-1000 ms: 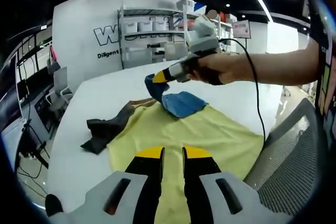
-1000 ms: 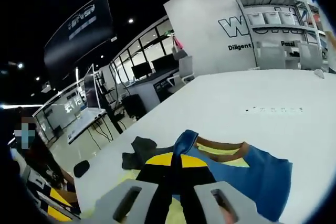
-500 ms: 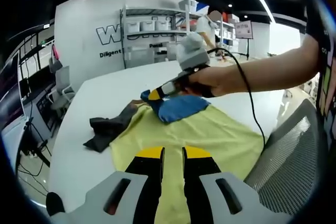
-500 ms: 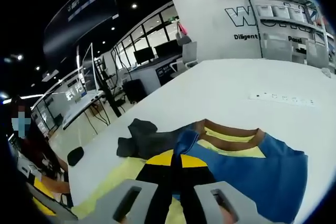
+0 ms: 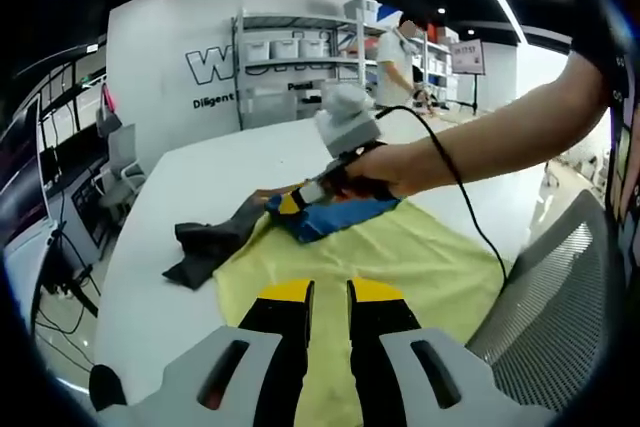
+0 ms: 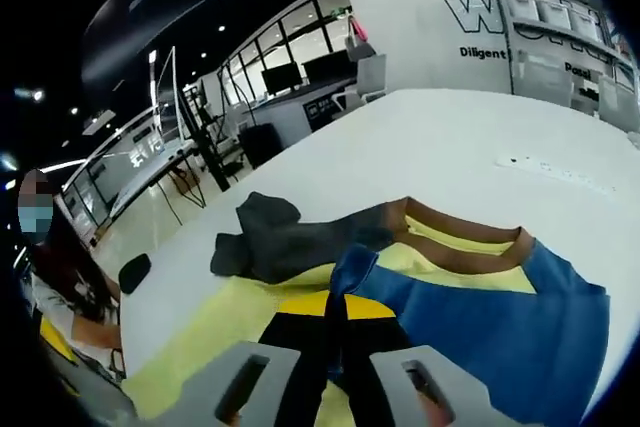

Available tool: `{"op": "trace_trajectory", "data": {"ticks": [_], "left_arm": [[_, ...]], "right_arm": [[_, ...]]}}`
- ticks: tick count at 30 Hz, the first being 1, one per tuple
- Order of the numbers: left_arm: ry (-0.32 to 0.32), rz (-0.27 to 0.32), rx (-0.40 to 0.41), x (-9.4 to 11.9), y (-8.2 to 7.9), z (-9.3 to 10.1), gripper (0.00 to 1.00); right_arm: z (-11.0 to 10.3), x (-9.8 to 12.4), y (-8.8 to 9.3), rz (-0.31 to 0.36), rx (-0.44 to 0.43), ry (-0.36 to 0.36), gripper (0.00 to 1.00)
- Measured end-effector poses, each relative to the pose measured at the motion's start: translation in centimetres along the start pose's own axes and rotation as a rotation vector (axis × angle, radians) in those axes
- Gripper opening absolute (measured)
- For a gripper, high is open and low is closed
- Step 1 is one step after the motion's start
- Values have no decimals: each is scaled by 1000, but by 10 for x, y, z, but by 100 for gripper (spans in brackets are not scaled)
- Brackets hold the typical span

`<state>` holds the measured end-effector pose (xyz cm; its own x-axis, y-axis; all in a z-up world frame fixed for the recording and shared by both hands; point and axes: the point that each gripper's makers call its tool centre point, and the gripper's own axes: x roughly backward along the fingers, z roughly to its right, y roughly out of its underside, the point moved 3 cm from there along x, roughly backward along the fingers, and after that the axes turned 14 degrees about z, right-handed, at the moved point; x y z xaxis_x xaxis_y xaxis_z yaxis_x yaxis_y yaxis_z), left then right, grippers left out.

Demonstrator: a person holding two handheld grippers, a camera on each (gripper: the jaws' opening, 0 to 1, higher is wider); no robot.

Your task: Fold the garment on the visible template until the final outline fits inside the template.

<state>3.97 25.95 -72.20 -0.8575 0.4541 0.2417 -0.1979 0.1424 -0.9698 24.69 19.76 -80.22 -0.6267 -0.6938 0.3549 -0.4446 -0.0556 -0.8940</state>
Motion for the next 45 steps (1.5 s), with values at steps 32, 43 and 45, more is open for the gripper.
{"op": "trace_trajectory", "data": {"ticks": [32,43,45], "left_arm": [[-34,-10,13,1,3,-5,11],[-45,9,29,1,-1,-3,11],[-49,10,35,2,0,-3,11]], "right_arm": [[-3,-25,23,-120,82,-73,0],[15,-28,0,-82,109,-158,18],[11,-30,-1,-87,166,-210,18]]}}
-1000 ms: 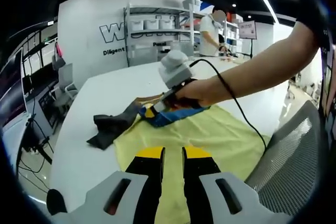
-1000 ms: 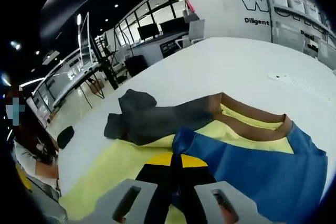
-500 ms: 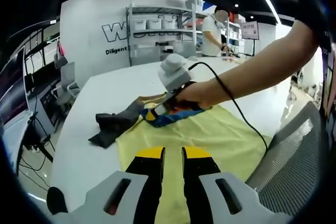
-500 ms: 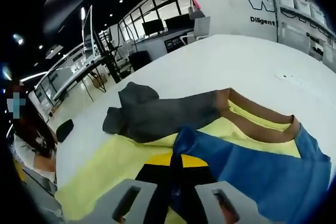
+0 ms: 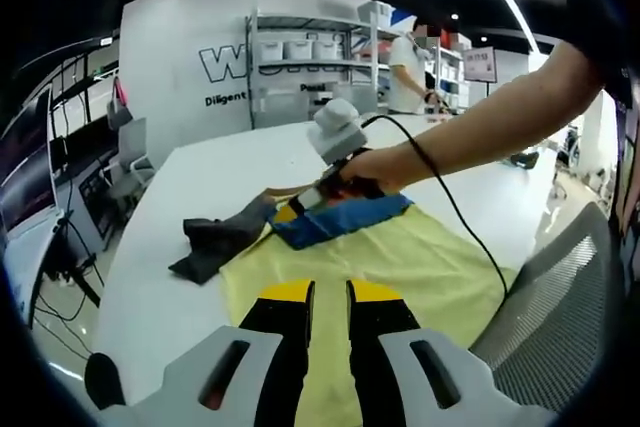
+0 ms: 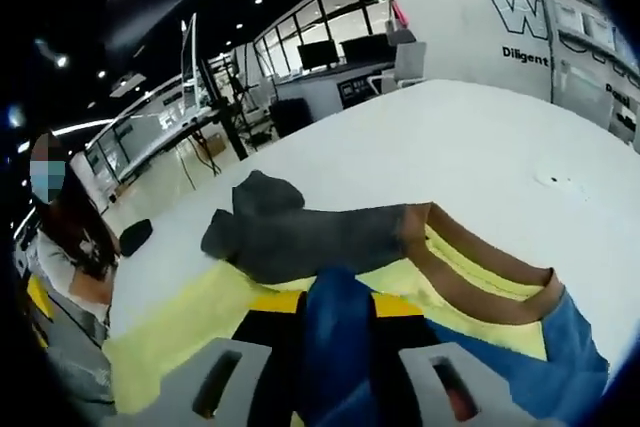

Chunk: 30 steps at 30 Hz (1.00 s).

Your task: Fold the garment on the visible template until the final outline fits inside the template.

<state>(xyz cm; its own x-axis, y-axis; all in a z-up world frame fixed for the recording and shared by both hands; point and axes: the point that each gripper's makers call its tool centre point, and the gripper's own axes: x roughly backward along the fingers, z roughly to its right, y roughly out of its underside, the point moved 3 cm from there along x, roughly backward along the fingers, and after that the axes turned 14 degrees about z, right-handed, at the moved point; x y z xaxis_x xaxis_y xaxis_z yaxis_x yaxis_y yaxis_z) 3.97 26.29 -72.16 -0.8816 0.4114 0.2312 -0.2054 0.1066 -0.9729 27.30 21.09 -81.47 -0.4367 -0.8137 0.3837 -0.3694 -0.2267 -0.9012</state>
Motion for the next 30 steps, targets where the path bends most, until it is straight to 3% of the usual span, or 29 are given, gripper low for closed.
{"op": "trace_trajectory", "data": {"ticks": [6,12,15,20,30], "left_arm": [[-6,-1,-4,1,0,-4,10],[-19,-2,-2,2,0,-8,10],[-19,-3,-3,1,0,-8,10],[-19,-4,0,0,1,-8,10],[-8,-4,-3,-1,1,-7,10]], "right_arm": [[7,-10,0,-23,-55,-16,17],[11,-13,0,-25,-116,-27,9],[11,-14,-2,-37,-118,-37,0],[8,-13,-2,-59,-157,-36,0],[-10,-5,-8,-27,-301,-49,0]]}}
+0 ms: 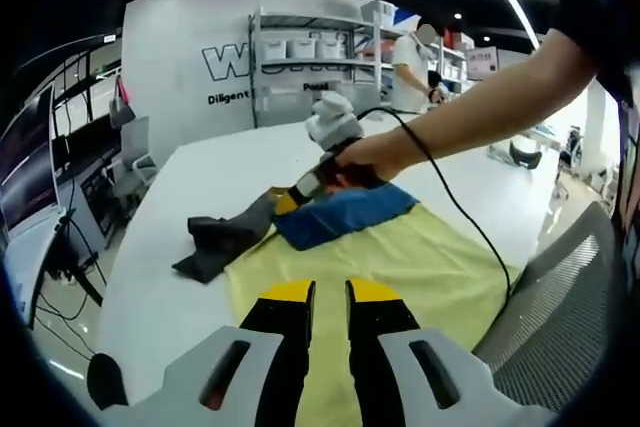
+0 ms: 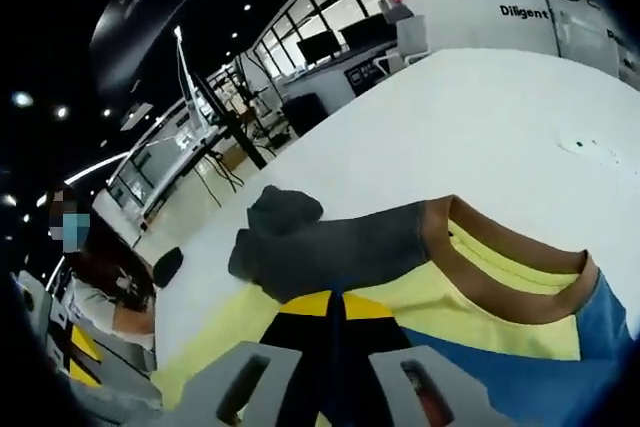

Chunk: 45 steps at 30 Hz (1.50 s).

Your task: Fold the garment on the visible template until the final outline fits inside the template.

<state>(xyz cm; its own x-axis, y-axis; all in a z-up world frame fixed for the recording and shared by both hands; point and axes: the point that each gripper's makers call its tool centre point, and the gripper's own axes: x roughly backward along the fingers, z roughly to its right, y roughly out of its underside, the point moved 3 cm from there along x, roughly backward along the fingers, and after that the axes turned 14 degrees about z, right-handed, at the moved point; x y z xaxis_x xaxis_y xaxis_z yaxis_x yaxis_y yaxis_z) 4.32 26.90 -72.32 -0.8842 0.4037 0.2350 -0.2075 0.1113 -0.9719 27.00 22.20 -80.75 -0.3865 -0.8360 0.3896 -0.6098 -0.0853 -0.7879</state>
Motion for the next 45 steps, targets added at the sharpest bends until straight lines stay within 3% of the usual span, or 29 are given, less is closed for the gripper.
{"op": "trace_trajectory", "data": {"ticks": [8,14,19,23,35,45], "left_arm": [[-9,4,5,2,0,-5,10],[-17,5,8,2,0,-7,10],[-19,4,10,2,0,-8,10],[-21,4,11,2,0,-9,10],[-25,4,11,3,0,-10,10],[-21,-2,7,3,1,-10,10]], "right_arm": [[-7,-9,-6,60,-112,12,0],[3,-15,-17,148,-252,97,0],[0,-18,-24,178,-253,94,0],[-2,-20,-21,153,-204,103,0],[-15,-33,-28,155,-179,82,3],[-10,-30,-22,128,-162,102,3]]}}
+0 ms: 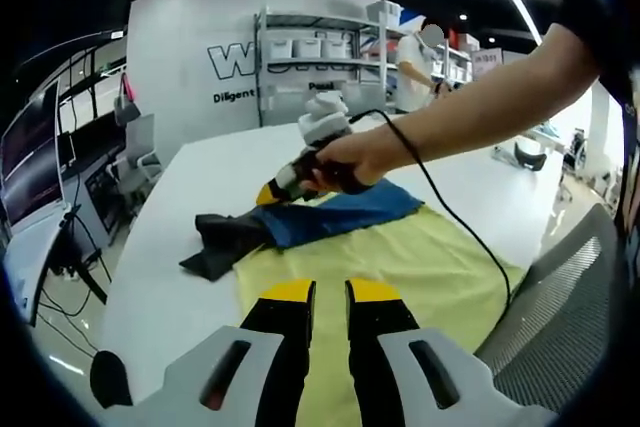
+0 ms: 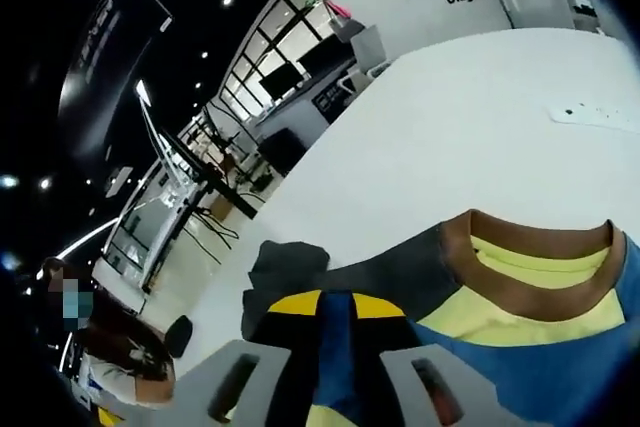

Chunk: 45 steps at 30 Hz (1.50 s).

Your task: Fold the garment on the visible template until the final outline fits inside the template.

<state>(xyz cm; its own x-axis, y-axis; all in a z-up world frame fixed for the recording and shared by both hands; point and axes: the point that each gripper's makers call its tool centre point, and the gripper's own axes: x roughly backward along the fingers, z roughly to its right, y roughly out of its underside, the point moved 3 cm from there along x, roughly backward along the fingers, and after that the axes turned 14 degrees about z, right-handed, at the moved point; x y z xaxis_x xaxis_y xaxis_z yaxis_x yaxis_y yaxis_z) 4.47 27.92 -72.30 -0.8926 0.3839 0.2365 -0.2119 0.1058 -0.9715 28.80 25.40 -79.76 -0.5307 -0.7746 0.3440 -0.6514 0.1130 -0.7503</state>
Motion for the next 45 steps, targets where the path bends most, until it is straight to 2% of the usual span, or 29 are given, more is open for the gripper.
{"op": "trace_trajectory", "data": {"ticks": [5,6,8,9,11,13,16,20,28,34,37,45], "left_arm": [[5,3,-7,-2,-2,1,10],[9,5,-9,-2,-2,2,10],[19,18,-13,-4,-4,4,10],[23,23,-12,-4,-5,4,10],[24,29,-15,-5,-6,5,9],[25,24,-18,-6,-6,6,9],[26,26,-19,-8,-6,5,9],[36,83,-15,-11,-17,6,5],[40,95,-45,-16,-22,6,3],[29,105,-56,-20,-24,3,7],[44,119,-36,-22,-26,6,7],[55,124,-45,-26,-27,7,9]], "right_arm": [[0,10,-9,27,55,6,5],[0,15,-14,54,72,16,6],[4,21,-17,66,123,43,10],[8,27,-19,67,156,85,12],[9,32,-23,95,193,94,13],[10,40,-21,75,202,105,13],[10,51,-22,87,220,108,12],[9,62,-18,106,194,94,16],[12,85,-13,112,284,131,18],[10,100,-14,129,305,141,20],[9,111,-12,130,319,146,21],[5,140,2,121,355,154,21]]}}
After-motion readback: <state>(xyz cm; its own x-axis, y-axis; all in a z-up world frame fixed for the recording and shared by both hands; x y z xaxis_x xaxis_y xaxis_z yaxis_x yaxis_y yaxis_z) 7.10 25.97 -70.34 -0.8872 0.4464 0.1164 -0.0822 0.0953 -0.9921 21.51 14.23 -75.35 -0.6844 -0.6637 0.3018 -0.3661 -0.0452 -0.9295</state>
